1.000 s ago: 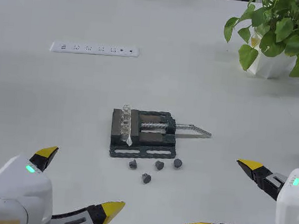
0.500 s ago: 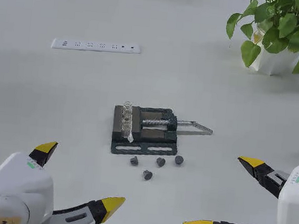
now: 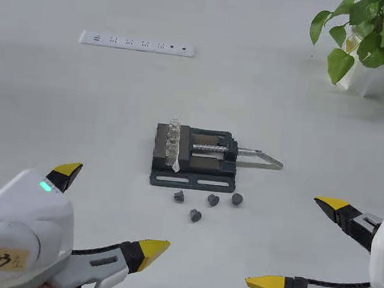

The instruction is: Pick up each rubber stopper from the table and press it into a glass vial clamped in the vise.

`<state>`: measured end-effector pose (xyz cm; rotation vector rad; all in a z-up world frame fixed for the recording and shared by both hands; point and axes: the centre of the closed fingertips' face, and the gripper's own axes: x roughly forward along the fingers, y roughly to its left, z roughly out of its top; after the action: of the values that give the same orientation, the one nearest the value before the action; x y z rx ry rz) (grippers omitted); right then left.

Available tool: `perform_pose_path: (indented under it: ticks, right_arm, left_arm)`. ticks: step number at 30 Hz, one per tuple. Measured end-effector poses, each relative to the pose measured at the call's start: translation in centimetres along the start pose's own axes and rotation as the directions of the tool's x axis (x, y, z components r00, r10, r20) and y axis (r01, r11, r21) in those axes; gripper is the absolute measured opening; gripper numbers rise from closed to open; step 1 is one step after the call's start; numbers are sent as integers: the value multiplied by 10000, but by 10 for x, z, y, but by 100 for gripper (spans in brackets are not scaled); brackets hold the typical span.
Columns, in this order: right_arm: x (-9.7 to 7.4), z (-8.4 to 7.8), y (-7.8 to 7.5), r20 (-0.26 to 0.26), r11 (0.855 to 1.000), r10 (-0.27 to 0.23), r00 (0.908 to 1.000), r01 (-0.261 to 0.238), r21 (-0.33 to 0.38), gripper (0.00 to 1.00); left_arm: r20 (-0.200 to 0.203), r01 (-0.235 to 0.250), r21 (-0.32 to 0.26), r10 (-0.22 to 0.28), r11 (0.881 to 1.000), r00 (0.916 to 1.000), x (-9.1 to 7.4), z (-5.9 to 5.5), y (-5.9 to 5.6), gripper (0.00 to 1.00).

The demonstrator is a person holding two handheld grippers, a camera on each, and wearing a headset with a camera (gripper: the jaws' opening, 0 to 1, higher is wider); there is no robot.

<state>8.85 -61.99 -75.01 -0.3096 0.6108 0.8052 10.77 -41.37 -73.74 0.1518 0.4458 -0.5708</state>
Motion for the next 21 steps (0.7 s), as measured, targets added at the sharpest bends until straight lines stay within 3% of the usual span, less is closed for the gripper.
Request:
perform_pose_path:
  ticks: [7,10,13,17,19,21]
  right_arm:
    - [14,18,-10,-687,9901,798,9944,-871,-1097,100]
    - [20,22,-13,-1039,9799,1221,9871,-1365,-1457,99]
    - [26,21,-16,-1626,9631,1641,9730,-1936,-1867,95]
    - [35,21,-23,-2367,9374,1779,9552,-2377,-2546,91]
    - [41,18,-24,-2807,9156,1972,9393,-2788,-2896,88]
    - [48,16,-28,-3114,8965,1993,9292,-3012,-3249,86]
  left_arm:
    - [-57,5,106,-4,9999,10000,-1,4,6,99]
    - [-140,13,159,-10,9999,9999,-1,3,11,99]
    - [-300,39,326,-29,9995,9995,0,0,14,99]
    - [-431,130,491,-109,9987,9990,-1,1,14,99]
    - [-454,151,524,-127,9985,9989,0,2,14,99]
    - [-521,179,549,-150,9983,9985,0,1,13,99]
